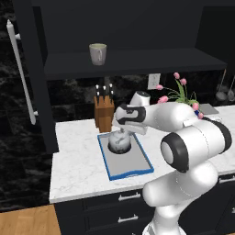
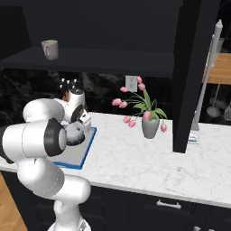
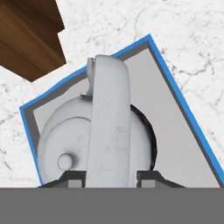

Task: Pick the kettle from the counter and place it on the tray. Then pick the mug from the cabinet and place it on the tray. Then close the cabinet doors.

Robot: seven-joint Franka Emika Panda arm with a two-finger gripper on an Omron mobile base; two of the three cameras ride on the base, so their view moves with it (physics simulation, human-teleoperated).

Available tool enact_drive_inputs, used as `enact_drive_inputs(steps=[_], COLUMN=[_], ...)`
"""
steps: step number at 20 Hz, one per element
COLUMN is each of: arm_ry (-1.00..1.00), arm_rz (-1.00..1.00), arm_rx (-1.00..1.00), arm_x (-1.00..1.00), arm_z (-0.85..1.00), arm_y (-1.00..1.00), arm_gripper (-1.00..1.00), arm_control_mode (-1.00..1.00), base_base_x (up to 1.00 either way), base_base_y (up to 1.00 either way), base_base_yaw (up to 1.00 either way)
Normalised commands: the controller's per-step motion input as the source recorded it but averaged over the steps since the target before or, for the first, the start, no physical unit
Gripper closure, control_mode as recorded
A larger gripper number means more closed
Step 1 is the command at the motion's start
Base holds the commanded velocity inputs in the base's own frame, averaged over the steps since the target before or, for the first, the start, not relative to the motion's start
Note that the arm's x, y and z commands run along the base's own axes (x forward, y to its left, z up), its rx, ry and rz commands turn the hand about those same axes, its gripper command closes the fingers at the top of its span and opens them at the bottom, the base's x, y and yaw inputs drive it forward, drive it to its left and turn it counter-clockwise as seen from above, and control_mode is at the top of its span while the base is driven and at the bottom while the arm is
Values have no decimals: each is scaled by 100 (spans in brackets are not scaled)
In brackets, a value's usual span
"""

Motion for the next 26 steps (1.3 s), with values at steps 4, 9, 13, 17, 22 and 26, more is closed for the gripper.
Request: enact_drive_inputs(steps=[4,9,13,17,22,26], arm_ry=[0,0,0,-1,-4,-4], arm_rz=[0,0,0,0,0,0], arm_rx=[0,1,5,12,10,1], arm_x=[0,-2,-18,-46,-52,-63], arm_z=[0,0,12,59,61,58], arm_y=[0,0,0,0,0,5], arm_gripper=[-100,-100,-100,-100,-100,-100], arm_control_mode=[-100,-100,-100,-100,-100,-100], base_base_x=[0,0,0,0,0,0], base_base_y=[0,0,0,0,0,0], base_base_yaw=[0,0,0,0,0,0])
